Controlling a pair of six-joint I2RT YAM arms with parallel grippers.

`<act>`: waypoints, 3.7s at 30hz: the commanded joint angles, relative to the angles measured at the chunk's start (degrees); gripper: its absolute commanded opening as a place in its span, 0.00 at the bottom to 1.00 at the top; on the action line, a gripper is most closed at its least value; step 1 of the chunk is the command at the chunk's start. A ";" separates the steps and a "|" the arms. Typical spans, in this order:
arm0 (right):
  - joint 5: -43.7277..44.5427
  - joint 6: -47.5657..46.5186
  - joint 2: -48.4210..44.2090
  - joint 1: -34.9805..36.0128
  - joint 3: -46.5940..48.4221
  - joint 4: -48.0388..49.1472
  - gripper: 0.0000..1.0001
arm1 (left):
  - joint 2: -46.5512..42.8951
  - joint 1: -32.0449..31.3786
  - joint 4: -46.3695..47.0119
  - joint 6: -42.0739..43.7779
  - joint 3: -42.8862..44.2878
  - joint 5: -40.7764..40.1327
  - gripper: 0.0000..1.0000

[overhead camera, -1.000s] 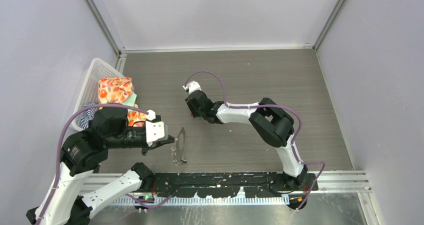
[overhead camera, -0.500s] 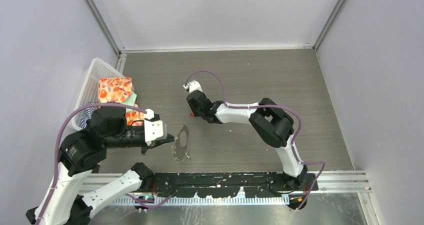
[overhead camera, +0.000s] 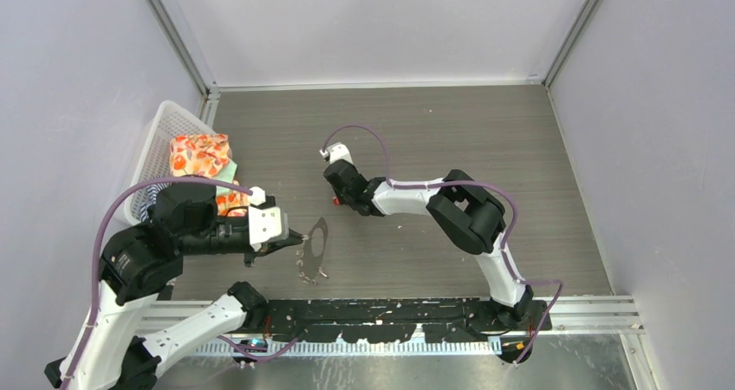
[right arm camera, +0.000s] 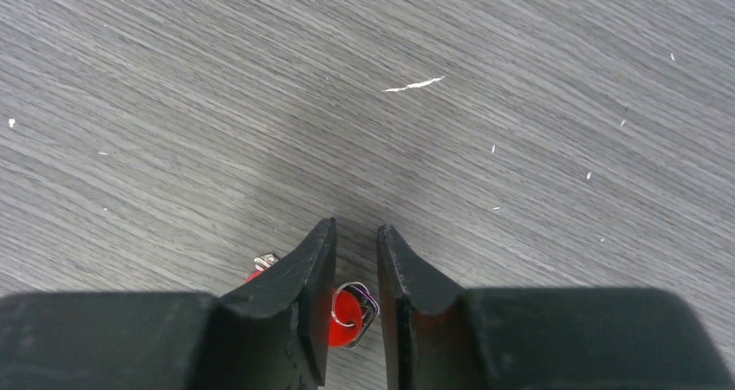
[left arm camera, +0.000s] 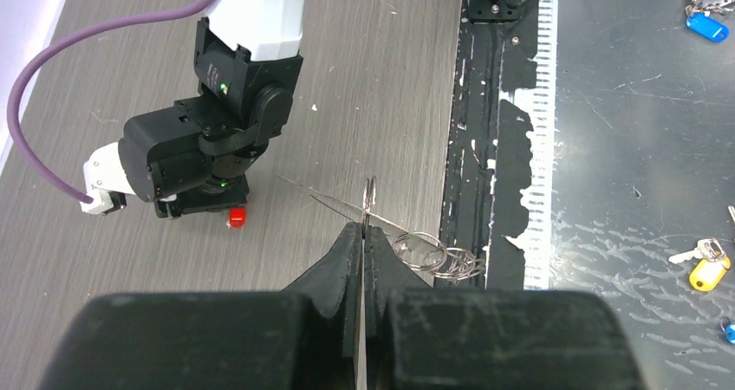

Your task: Put the keys on the keyring

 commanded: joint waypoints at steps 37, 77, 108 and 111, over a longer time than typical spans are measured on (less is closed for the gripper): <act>2.33 7.46 -12.45 1.92 -11.95 6.62 0.01 | -0.25 0.05 3.06 -0.87 1.18 0.30 0.00; -2.49 1.42 -11.29 1.99 -16.15 10.72 0.40 | -0.43 0.06 3.74 -1.57 -0.18 0.20 0.00; -6.20 -0.66 -26.38 1.75 -27.19 17.34 0.01 | 0.67 0.06 3.78 -5.40 -2.51 -3.81 0.00; -10.70 -1.07 -35.47 1.77 -32.77 18.19 0.01 | 0.89 0.06 4.35 -6.20 -4.02 -4.61 0.00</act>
